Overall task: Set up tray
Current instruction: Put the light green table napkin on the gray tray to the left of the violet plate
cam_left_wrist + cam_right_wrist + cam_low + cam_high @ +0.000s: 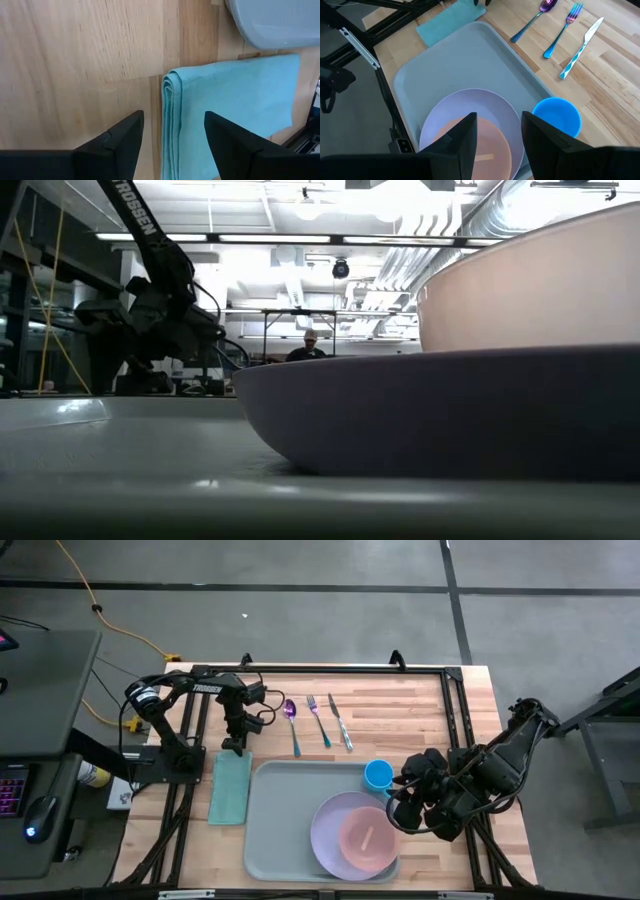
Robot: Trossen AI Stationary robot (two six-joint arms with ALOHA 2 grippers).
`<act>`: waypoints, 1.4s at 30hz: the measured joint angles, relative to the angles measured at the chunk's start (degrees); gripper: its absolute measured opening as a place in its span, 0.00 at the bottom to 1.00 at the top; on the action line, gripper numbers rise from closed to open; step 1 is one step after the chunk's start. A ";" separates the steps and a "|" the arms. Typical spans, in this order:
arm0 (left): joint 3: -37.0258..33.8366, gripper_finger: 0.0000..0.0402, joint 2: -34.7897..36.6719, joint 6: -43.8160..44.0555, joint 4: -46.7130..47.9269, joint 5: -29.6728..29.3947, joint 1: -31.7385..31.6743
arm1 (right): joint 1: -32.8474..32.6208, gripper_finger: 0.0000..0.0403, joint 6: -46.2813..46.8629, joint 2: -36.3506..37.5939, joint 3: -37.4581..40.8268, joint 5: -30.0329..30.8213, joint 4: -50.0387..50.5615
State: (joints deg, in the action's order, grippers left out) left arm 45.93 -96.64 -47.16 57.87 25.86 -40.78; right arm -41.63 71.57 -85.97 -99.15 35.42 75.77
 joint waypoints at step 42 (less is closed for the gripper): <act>0.22 0.62 0.11 11.48 -1.58 -6.49 11.73 | -0.04 0.33 -1.07 0.00 0.00 -0.81 -0.22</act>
State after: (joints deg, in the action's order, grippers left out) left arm 46.15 -96.53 -35.67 56.28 19.37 -29.05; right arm -41.67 70.50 -85.97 -99.15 34.61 75.55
